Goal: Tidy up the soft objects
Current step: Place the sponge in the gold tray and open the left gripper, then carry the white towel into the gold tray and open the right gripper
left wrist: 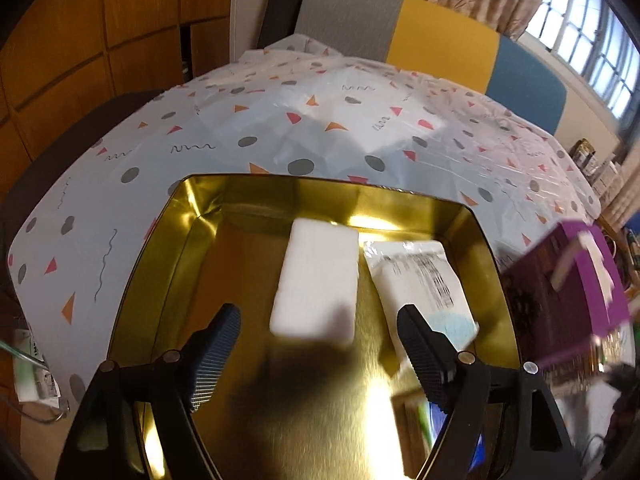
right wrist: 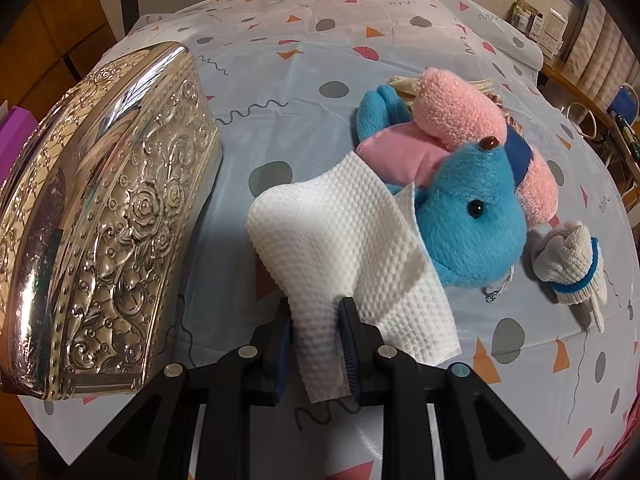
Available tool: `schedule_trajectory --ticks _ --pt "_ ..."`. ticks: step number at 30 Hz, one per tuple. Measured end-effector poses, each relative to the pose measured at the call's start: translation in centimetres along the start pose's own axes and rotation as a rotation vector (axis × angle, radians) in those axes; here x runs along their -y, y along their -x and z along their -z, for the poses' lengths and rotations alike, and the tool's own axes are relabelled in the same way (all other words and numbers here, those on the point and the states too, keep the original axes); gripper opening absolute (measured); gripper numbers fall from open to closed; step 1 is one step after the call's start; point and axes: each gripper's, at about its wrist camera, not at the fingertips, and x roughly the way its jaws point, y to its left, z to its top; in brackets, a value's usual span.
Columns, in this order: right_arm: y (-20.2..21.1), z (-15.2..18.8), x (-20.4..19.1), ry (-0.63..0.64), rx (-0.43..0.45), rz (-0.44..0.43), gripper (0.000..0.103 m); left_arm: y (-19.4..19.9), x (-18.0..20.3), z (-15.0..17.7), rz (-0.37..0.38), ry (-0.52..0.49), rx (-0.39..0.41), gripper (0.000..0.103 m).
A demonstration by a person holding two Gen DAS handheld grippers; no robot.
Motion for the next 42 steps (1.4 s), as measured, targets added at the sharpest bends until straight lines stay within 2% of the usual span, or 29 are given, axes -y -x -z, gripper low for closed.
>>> schedule_trajectory --ticks 6,8,10,13,21,31,36,42 --pt "0.0 -0.1 -0.3 -0.007 0.003 0.011 0.022 1.3 -0.1 1.2 0.037 -0.018 0.053 0.08" --pt "0.1 -0.2 -0.2 -0.013 0.002 0.007 0.021 1.9 0.2 1.4 0.022 -0.039 0.061 0.08" --pt "0.2 -0.5 0.2 -0.026 0.005 0.008 0.015 2.5 0.6 1.7 0.022 -0.049 0.065 0.08" --pt "0.3 -0.7 0.9 -0.054 0.009 0.005 0.015 3.6 1.4 2.1 0.006 -0.074 0.084 0.08" --pt "0.4 -0.8 1.3 -0.08 0.02 0.014 0.014 4.7 3.1 3.2 0.019 -0.116 0.078 0.081" --pt "5.2 -1.1 3.0 -0.219 0.157 -0.075 0.013 4.9 3.0 4.2 0.046 -0.112 0.055 0.084" --pt "8.1 -2.0 2.8 -0.23 0.22 -0.112 0.013 5.1 2.7 4.3 0.052 -0.109 0.059 0.085" --pt "11.0 -2.9 1.6 -0.209 0.285 -0.142 0.013 5.6 2.5 4.5 0.047 -0.112 0.068 0.093"
